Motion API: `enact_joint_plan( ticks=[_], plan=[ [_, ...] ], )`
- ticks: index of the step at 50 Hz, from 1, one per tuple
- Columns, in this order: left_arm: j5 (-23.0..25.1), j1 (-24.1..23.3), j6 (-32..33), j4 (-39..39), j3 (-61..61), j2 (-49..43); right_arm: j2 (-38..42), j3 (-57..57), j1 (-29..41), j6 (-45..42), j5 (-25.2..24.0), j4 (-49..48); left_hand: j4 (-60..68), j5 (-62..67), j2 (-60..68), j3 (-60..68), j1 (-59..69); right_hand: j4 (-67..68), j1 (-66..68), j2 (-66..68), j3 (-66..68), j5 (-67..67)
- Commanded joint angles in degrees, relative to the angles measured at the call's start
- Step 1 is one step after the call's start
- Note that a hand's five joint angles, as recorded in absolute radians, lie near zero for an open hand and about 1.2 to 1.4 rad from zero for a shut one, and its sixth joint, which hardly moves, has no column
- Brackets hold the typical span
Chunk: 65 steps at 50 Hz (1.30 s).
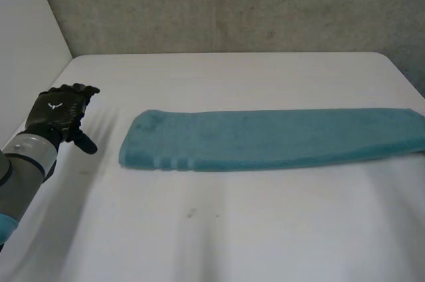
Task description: Fold the laundry
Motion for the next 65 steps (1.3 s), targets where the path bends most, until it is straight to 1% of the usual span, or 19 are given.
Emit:
enact_joint_plan(
  ticks=[1,4,6,7,9,12,17,23,28,35,36,37,39,41,45,47,50,55,65],
  plan=[
    [0.02,-0.08,-0.08,0.00,-0.11,0.21,-4.55,-0.45,6.09,4.35,-0.78,0.19,-1.84,-2.71,-1.83,-2.43,-1.29,11.71,26.31,12.38,12.26,14.25],
    [-0.07,-0.08,-0.08,0.00,-0.11,0.30,-5.62,-1.33,10.26,6.57,-0.87,-0.07,-1.84,-2.71,-1.83,-2.43,-1.29,11.71,26.31,12.38,12.26,14.25],
    [-0.07,0.01,-0.08,0.00,-0.11,0.30,-6.23,-4.56,18.83,10.85,-0.87,-0.34,-1.84,-2.71,-1.83,-2.43,-1.29,11.71,26.31,12.38,12.26,14.25],
    [-0.07,0.01,-0.08,0.00,-0.11,0.30,-6.23,-4.58,18.87,10.87,-0.87,-0.34,-1.84,-2.71,-1.83,-2.43,-1.29,11.71,26.31,12.38,12.26,14.25],
    [-0.07,0.19,-0.08,0.00,-0.02,0.39,-6.14,-8.43,28.75,14.28,-0.96,-0.51,-1.84,-2.71,-1.83,-2.43,-1.29,11.71,26.31,12.38,12.26,14.25],
    [-0.07,0.45,-0.17,0.00,-0.02,0.48,-5.62,-10.73,34.16,15.53,-0.87,-1.04,-1.84,-2.71,-1.83,-2.43,-1.29,11.71,26.31,12.38,12.26,14.25],
    [-0.07,0.80,-0.17,0.00,0.07,0.74,3.06,-20.20,52.40,21.40,-0.79,-6.39,-1.84,-2.71,-1.83,-2.43,-1.29,11.71,26.31,12.38,12.26,14.25],
    [-0.07,0.98,-0.17,0.00,-0.02,1.18,11.08,-27.08,64.04,22.74,-0.87,-8.42,-1.84,-2.71,-1.83,-2.43,-1.29,11.71,26.31,12.38,12.26,14.25],
    [-0.07,1.07,-0.17,0.00,-0.02,1.18,23.36,-35.85,73.43,22.39,-0.79,-7.81,-1.84,-2.71,-1.83,-2.43,-1.29,11.71,26.31,12.38,12.26,14.25],
    [-0.07,0.98,-0.17,0.00,-0.55,1.18,29.01,-38.15,74.94,19.23,1.49,-7.19,-1.84,-2.71,-1.83,-2.43,-1.29,11.71,26.31,12.38,12.26,14.25],
    [-0.07,0.98,-0.17,0.00,-0.55,1.18,29.10,-38.15,74.77,18.44,2.28,-7.10,-1.84,-2.71,-1.83,-2.43,-1.29,0.95,15.55,1.62,1.49,3.49],
    [-0.07,0.98,-0.17,0.00,-0.55,1.18,29.10,-38.15,74.77,18.43,2.29,-7.10,-1.84,-2.71,-1.83,-2.43,-1.29,0.84,15.44,1.51,1.39,3.38],
    [-0.07,0.80,-0.17,0.00,-0.55,1.18,28.32,-37.80,74.68,17.55,5.70,-6.76,-1.84,-2.71,-1.83,-2.43,-1.29,-50.58,-35.98,-49.91,-50.03,-48.04],
    [0.02,0.54,-0.17,0.00,-0.46,1.18,27.09,-37.54,74.59,17.46,7.98,-6.32,-1.84,-2.71,-1.83,-2.43,-1.29,-58.29,-43.69,-57.62,-57.74,-55.75],
    [0.02,0.10,-0.17,0.00,-0.11,1.09,23.04,-36.22,73.80,17.55,12.13,-4.82,-1.84,-2.71,-1.83,-2.43,-1.29,-58.29,-43.69,-57.62,-57.74,-55.75],
    [0.11,-0.16,-0.17,0.00,0.15,0.92,17.97,-32.03,69.52,18.08,14.41,-2.19,-1.84,-2.71,-1.83,-2.43,-1.29,-58.29,-43.69,-57.62,-57.74,-55.75],
    [0.37,-1.83,-0.08,0.00,1.21,0.65,14.86,-29.28,67.56,18.43,14.59,-0.95,-1.84,-2.71,-1.83,-2.43,-1.29,-58.29,-43.69,-57.62,-57.74,-55.75],
    [0.55,-5.96,0.01,-0.18,4.02,-1.19,4.43,-15.16,60.55,19.31,14.59,0.72,-1.84,-2.71,-1.83,-2.43,-1.29,-58.29,-43.69,-57.62,-57.74,-55.75],
    [0.46,-12.72,0.09,-2.54,12.62,-10.94,-2.36,2.52,50.26,19.40,13.37,0.72,-1.84,-2.71,-1.83,-2.43,-1.29,-58.29,-43.69,-57.62,-57.74,-55.75]
  ],
)
